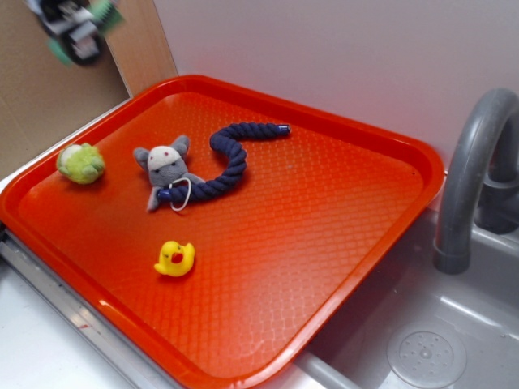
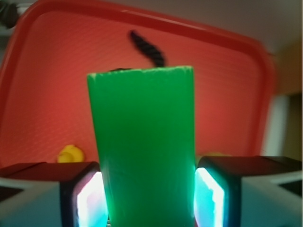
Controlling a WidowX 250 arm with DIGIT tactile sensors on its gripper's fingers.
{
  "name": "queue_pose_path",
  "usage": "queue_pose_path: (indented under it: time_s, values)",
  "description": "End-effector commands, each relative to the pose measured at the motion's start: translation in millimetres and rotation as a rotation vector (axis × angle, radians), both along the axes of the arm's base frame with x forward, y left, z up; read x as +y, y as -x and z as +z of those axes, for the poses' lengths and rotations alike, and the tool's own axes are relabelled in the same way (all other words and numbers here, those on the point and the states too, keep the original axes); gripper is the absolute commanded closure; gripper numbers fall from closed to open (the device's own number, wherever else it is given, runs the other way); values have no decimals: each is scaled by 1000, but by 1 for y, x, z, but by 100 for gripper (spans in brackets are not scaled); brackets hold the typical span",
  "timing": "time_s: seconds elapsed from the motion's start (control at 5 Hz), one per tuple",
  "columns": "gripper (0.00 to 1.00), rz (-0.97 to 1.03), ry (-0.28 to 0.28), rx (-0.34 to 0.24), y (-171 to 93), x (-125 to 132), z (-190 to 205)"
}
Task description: Grab the green block.
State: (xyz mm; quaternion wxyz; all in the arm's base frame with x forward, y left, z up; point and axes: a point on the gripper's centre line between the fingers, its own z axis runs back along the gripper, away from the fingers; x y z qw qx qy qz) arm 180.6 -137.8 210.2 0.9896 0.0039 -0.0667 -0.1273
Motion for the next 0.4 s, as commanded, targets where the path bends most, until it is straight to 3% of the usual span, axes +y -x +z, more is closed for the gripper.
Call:
queue_pose_path:
  time_s: [0.0, 0.2]
  values:
    - [100, 74, 46, -153, 48, 0, 39]
    - [100, 46, 72, -102, 41, -1, 29]
